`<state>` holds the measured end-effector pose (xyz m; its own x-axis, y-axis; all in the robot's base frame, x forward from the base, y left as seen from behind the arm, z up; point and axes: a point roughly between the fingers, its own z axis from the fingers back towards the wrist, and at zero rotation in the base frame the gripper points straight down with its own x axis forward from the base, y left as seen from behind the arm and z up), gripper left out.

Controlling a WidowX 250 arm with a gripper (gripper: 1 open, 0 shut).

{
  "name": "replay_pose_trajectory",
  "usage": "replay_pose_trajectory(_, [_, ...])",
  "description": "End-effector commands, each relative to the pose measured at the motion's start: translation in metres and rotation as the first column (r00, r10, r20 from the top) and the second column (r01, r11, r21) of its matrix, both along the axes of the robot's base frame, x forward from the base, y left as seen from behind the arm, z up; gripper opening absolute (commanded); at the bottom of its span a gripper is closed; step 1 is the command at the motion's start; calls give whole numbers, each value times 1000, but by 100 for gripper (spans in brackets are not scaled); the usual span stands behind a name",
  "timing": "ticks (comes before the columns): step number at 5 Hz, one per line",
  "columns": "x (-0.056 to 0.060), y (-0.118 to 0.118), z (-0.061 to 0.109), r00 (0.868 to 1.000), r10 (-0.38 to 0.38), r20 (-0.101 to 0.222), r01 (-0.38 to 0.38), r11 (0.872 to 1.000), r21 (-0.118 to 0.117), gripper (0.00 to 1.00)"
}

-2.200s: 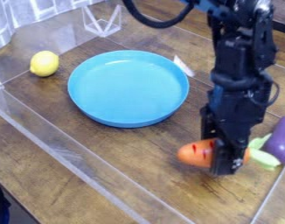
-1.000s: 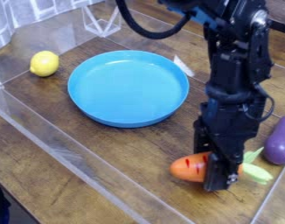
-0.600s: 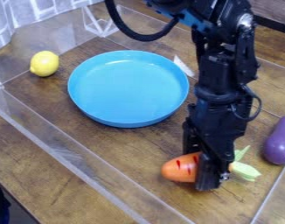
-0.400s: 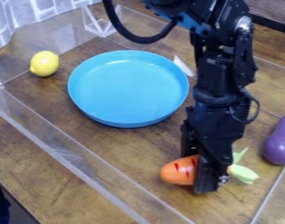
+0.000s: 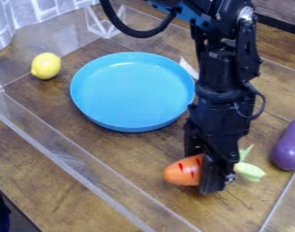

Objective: Move the carrot to the right side

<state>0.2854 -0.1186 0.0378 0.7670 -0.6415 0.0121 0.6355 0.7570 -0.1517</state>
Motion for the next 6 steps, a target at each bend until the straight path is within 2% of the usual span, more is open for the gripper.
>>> replay_pose_trajectory(1, [4, 1, 23, 997, 19, 69, -17, 999, -32, 0])
replay_pose_trajectory(6, [-5, -9, 26, 995, 69, 71, -64, 995, -75, 0])
